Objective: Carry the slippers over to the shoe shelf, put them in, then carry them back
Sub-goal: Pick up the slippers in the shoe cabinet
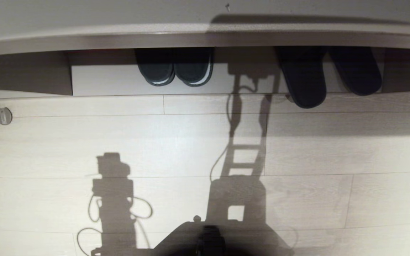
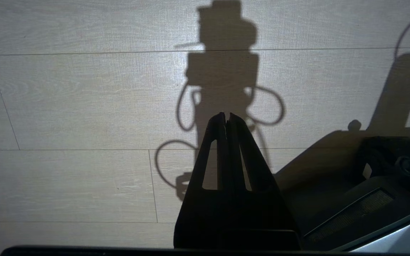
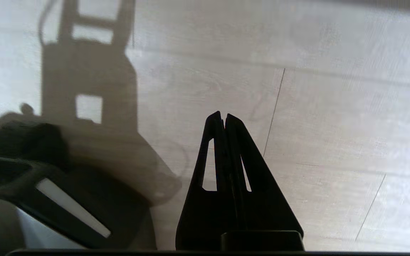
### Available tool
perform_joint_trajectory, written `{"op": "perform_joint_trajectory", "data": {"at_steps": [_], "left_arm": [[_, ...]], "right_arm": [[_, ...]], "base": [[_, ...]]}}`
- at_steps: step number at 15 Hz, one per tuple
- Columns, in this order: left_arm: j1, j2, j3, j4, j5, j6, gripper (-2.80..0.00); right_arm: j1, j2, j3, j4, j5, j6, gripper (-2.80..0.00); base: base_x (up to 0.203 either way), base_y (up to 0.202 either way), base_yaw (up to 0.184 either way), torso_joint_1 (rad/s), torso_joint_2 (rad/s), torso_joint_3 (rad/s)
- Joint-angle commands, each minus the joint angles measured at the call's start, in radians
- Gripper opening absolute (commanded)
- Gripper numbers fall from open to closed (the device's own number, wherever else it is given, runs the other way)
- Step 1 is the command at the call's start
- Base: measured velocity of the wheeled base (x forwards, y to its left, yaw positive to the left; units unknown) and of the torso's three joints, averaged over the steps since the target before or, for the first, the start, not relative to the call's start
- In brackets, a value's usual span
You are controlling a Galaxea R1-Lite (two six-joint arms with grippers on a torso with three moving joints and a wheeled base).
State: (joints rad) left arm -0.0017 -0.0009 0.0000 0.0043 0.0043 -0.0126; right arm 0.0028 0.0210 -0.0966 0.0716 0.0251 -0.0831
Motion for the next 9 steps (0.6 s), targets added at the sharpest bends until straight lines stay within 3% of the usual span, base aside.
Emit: {"op": "perform_joint_trajectory", "data": {"at_steps": [1,5,9], "left_arm": [[0.0,0.001,0.0,0.0,0.0,0.0,-2.8],[0.0,0.001,0.0,0.0,0.0,0.002,-2.8],[0.0,0.001,0.0,-0.001,-0.001,0.003,-2.8]], "right_arm": [[0.001,0.092,-0.118,0.038,0.011,0.002,-2.8],[0.004,0.447,-0.345,0.007,0.044,0.028,-2.8],[0.016,0.85,-0.442,-0.306,0.131,-0.054,-2.8]], "base": [[0.0,0.0,0.0,0.0,0.0,0.0],[0.0,0.0,0.0,0.0,0.0,0.0],[0.0,0.0,0.0,0.0,0.0,0.0]]}}
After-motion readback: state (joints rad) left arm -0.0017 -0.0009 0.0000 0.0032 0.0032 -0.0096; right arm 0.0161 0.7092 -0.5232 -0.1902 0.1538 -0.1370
